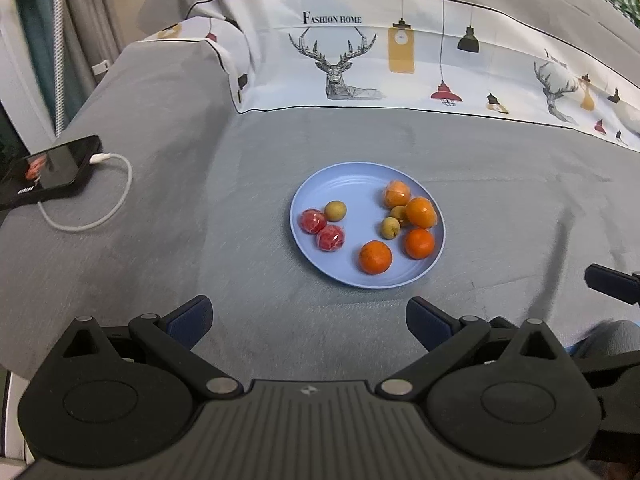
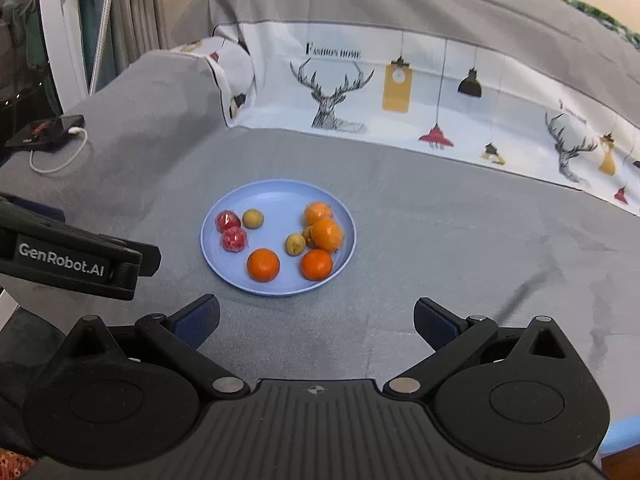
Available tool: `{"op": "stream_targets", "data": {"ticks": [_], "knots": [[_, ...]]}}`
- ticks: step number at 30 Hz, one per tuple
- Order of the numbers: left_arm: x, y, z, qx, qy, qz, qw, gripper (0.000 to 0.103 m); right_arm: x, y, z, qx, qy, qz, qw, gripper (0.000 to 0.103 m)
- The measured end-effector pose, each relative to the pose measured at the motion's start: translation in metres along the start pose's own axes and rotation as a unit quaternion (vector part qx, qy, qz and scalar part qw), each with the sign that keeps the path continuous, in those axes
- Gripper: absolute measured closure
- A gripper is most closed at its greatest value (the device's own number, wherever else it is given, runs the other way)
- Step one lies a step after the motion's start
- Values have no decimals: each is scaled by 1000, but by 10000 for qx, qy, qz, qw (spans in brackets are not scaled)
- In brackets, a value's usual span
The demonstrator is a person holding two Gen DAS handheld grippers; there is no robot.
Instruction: Organize fruits
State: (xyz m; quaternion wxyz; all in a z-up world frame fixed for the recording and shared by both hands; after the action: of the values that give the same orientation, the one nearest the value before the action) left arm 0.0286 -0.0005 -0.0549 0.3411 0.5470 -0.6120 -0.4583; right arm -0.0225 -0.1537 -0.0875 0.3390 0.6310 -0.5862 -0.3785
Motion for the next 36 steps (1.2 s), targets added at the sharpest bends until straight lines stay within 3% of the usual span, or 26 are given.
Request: {"op": "stream_targets", "data": {"ticks": [7,36], "knots": [[3,5,3,87,-29,-169,9998,0,-2,12,2,195,74,34,9998,1],[3,0,1,-17,-54,-191,9998,0,-2,7,-1,80,25,41,10000,1]]}}
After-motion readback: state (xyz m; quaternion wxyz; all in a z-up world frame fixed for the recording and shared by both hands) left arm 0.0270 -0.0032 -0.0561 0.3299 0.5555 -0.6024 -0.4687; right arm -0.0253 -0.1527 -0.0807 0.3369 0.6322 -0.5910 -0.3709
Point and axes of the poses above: each gripper's, at about its wrist camera, not at the fingertips, and y roughly against the way its jaws point, x to its right, z to its underside, the point moved 4 cm from there along -y, roughly the way its jaws point, and after that the axes turned 15 degrees about -x, right-handed, at the moved point
